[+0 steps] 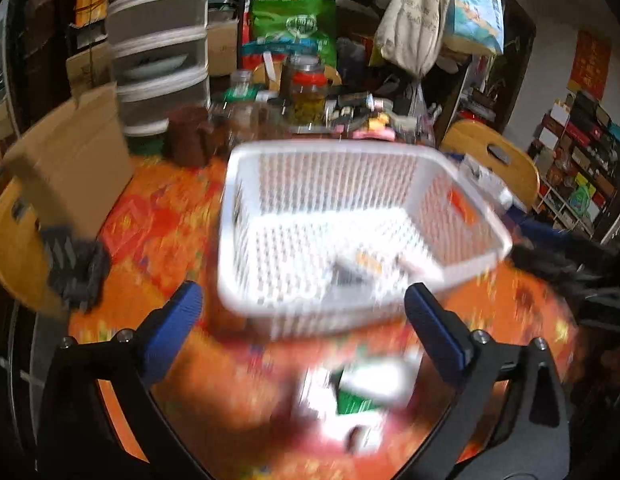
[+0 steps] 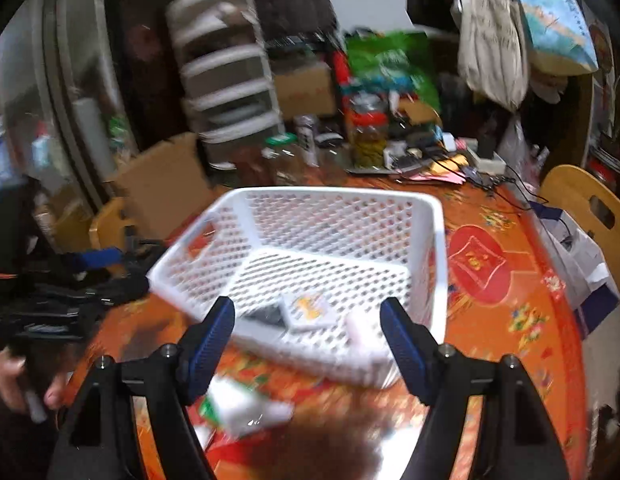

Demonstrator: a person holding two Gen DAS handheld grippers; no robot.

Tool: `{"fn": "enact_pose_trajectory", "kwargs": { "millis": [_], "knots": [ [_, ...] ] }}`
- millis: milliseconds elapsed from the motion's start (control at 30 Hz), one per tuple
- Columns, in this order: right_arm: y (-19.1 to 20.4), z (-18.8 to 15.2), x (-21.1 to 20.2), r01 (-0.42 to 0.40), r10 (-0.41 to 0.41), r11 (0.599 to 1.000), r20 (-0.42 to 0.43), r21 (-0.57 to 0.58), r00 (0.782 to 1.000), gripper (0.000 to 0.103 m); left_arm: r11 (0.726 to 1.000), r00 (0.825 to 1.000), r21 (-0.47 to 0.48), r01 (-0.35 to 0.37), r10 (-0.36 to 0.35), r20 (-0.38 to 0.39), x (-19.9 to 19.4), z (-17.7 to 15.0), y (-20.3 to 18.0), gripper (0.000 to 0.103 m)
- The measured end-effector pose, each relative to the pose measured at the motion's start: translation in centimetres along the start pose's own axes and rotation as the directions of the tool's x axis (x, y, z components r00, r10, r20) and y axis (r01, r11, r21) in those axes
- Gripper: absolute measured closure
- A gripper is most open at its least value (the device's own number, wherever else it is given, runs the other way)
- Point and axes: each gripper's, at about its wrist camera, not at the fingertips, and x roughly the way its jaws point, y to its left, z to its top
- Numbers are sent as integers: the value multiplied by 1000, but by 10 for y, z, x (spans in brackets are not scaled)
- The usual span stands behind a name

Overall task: Organize soft objects
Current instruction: 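Withdraw both open tools from the basket back toward the remaining items, then grasp the clear plastic bag with the left tool while the right tool grasps the white cloth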

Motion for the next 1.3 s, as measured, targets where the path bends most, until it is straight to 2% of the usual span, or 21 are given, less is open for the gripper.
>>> {"fn": "enact_pose_trajectory", "kwargs": {
  "millis": [67,167,233,300,367,467,533,600,733,767,800,867,1100,1300],
  "knots": [
    [6,-35,-12,-35,35,999,28,-3,999,17,999,999,-30,22,-23,-35,4,-39,9,2],
    [11,-88,-2,-65,66,996,-15,61,998,16,997,996,-72,30,-36,-83,21,-82,17,2],
    [12,-113,12,-64,70,993,-59,101,996,20,997,993,-75,37,-45,-110,35,-101,18,2],
    [12,-127,16,-45,53,992,-60,118,997,27,996,989,-78,49,-60,-135,47,-113,16,2],
    [13,-135,20,-40,48,992,-68,123,997,29,996,988,-71,49,-58,-140,53,-118,14,3],
    [15,-135,27,-29,37,993,-72,113,997,35,998,990,-52,44,-51,-131,61,-120,7,5],
    [17,-136,32,-23,32,994,-83,102,996,37,999,990,-33,43,-47,-132,65,-122,5,11],
    [17,-136,37,-24,33,995,-93,100,995,38,999,990,-20,33,-35,-134,67,-123,2,25],
    [20,-137,45,-23,34,995,-107,97,994,38,1000,990,-2,24,-24,-136,79,-119,-1,38],
    [21,-137,47,-24,34,995,-109,95,993,38,1000,991,1,31,-31,-134,80,-119,-1,45],
    [22,-136,49,-23,34,996,-112,92,993,38,999,991,5,40,-39,-131,79,-119,-2,57],
    [25,-133,53,-26,36,996,-113,84,993,38,999,991,14,48,-46,-123,78,-121,-4,71],
    [36,-122,65,-48,55,997,-129,57,990,38,998,995,-5,62,-62,-81,71,-122,-1,73],
    [50,-118,81,-60,63,998,-154,25,986,38,992,993,-71,101,-105,-54,65,-121,16,73]
  ]
}}
